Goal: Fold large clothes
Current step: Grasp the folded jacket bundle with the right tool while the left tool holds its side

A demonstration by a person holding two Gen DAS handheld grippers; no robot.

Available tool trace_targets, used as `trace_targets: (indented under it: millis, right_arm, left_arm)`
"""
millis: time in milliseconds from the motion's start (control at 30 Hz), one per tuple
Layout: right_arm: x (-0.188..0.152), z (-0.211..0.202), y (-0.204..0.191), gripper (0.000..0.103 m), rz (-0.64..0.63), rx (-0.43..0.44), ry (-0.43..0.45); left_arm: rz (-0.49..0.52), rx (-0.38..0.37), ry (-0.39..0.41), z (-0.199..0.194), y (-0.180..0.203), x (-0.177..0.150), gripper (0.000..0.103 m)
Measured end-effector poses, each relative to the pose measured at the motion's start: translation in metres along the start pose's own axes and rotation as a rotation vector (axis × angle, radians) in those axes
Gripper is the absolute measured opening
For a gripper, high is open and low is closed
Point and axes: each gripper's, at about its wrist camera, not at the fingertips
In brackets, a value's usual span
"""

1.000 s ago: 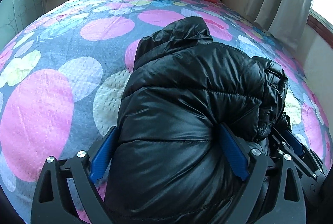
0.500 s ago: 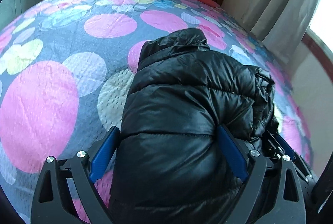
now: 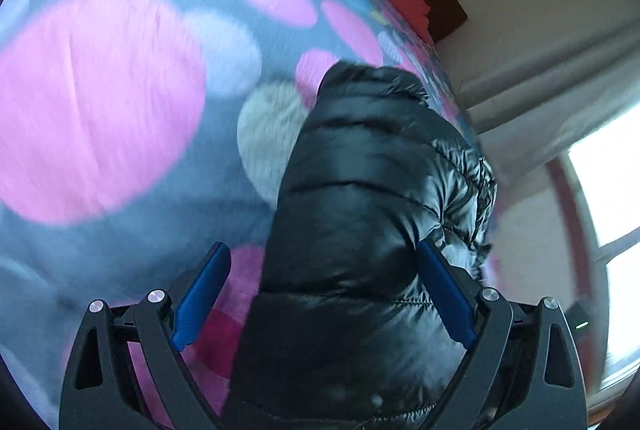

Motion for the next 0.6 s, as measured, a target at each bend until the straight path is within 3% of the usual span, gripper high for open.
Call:
trace_targets:
  millis: [400, 600]
  right_arm:
    - [-0.002, 0.016, 0.014, 0.099, 0.027, 0.075, -0.036]
    - [-0.001, 0.024, 0.023, 0.100, 0.068, 0.129, -0.050]
  left_arm:
    - [0.043, -0.088, -0.076, 0.037, 0.007, 0.013, 0.099]
    - [0.030, -0.108, -0.060, 0.041, 0.007, 0.009, 0.099]
Point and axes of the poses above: each gripper's, at about its wrist camera, not at the fingertips, and z roughly the way its jaws point, y to its right, x to its top, and after that the axes turned 11 degrees about z, right-handed
